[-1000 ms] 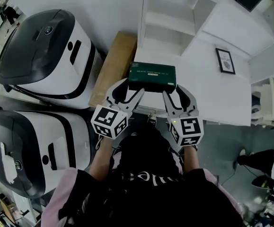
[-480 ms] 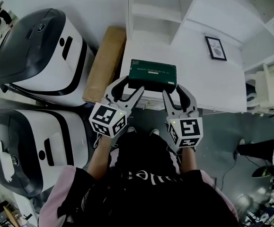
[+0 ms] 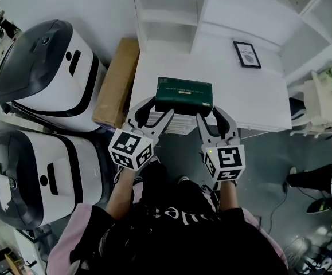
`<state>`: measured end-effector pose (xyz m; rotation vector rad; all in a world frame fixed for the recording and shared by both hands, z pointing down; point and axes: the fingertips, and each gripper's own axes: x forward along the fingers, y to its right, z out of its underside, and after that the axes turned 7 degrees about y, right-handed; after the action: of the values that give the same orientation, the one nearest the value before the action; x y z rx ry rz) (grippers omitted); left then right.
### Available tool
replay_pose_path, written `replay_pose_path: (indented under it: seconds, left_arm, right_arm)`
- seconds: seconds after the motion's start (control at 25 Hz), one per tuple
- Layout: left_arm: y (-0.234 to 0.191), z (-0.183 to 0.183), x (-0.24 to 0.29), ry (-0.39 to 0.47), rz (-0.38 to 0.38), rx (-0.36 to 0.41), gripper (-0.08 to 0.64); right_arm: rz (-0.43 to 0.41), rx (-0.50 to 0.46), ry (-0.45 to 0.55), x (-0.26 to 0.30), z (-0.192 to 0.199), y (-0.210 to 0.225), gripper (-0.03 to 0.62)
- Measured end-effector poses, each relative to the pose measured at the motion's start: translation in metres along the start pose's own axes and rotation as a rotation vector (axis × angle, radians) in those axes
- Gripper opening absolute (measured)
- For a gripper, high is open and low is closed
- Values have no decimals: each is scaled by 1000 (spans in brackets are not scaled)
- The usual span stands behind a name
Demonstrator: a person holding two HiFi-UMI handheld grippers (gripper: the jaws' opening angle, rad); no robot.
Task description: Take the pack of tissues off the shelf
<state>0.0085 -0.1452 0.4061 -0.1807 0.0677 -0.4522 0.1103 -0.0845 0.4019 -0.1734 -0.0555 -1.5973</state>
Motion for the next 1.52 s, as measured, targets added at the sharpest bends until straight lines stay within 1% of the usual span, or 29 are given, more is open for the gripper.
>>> replay_pose_path:
  seconds: [0.52, 0.72, 1.0, 1.52]
  left_arm:
    - [132, 22, -15, -6, -7, 33, 247]
    - [166, 26, -24, 9, 0, 42, 247]
    - [187, 28, -38, 20, 1, 55, 247]
    - [193, 25, -45, 26, -12, 59, 247]
  right_arm:
    - [-12, 12, 25, -127, 20, 41, 193]
    - [-4, 2, 40, -162, 23, 47, 193]
    - [-3, -1, 56, -186, 25, 42, 192]
    - [-21, -20, 64, -193, 20, 40, 192]
